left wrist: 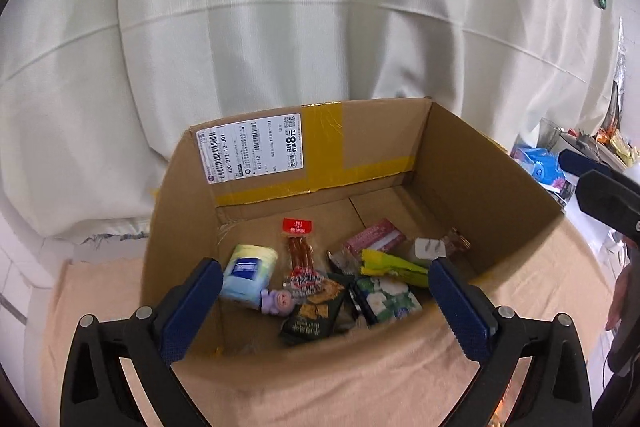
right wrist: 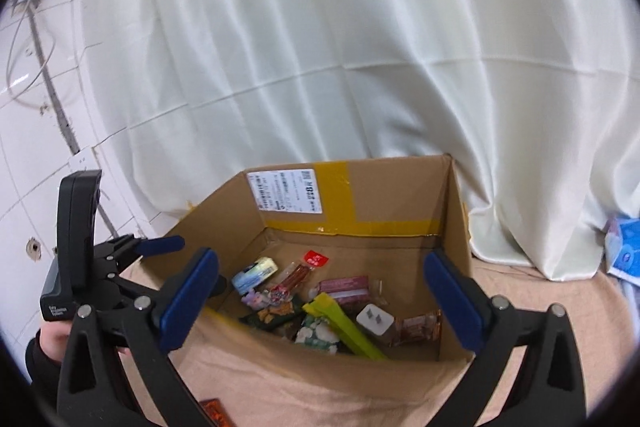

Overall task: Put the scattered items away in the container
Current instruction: 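Withdraw both tools from the box toward the remaining items on the table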

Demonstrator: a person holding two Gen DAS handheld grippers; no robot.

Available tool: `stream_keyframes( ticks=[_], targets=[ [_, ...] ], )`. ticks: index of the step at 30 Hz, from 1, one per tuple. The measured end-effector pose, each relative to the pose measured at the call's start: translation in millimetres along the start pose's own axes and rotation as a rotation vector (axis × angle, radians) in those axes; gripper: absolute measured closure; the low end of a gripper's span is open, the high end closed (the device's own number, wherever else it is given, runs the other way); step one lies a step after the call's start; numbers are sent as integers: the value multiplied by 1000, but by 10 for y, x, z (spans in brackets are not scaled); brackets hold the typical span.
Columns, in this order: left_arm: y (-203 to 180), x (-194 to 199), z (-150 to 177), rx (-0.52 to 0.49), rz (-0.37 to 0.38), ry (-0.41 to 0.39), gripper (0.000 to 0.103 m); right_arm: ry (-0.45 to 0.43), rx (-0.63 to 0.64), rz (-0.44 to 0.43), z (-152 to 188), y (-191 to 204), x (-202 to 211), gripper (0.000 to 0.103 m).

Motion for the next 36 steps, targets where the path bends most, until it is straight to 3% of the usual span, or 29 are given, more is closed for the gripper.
stream_keyframes(
  ticks=[7,14,27,36],
  targets=[
    [-4,452,281,-5,2,-45,0,-18,57,-12,15,314,337,0],
    [5,739,634,-8,27,-50,0,-2,58,-7,266,491,522,0],
    [36,656,1176,20,49,-19,0,53,62,3,805,586,621,0],
    [125,436,1673,38,30,30,0,154,95,-1,1483,680,512,0]
  ],
)
Point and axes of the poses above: each gripper's, at about its wrist camera, not at the fingertips, and x roughly against the way its jaws point, y to its left, z to its underside, the point moved 8 cm from there along -x, roughly the way its jaws point, and after that the axes turned 13 degrees about x, right-handed, at the moved point
